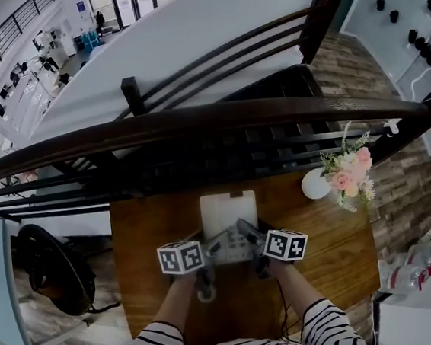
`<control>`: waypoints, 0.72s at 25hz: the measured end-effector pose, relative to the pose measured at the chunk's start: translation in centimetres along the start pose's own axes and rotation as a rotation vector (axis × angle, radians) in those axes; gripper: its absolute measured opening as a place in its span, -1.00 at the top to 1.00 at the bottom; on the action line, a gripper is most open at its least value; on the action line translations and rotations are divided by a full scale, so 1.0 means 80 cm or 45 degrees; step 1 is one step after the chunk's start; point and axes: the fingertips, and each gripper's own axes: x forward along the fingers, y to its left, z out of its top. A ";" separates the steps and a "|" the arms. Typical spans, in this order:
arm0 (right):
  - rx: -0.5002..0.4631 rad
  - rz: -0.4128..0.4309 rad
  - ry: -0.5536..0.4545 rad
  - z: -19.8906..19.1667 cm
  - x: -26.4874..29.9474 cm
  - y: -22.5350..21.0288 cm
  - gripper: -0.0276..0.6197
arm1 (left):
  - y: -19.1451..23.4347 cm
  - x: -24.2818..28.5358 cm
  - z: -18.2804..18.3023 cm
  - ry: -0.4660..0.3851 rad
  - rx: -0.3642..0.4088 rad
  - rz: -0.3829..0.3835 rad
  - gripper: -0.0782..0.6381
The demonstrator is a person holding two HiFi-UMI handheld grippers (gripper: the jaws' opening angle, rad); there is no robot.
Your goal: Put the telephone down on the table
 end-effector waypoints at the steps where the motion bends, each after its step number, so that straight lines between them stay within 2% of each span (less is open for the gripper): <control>1: -0.003 0.004 0.008 0.001 0.005 -0.001 0.04 | 0.005 0.002 0.002 0.000 -0.005 0.008 -0.29; 12: -0.048 0.004 0.062 0.013 0.042 -0.008 0.04 | 0.038 0.016 0.015 -0.003 -0.030 0.073 -0.29; 18: -0.034 0.003 0.065 0.007 0.054 -0.017 0.04 | 0.054 0.021 0.012 0.031 -0.022 0.105 -0.29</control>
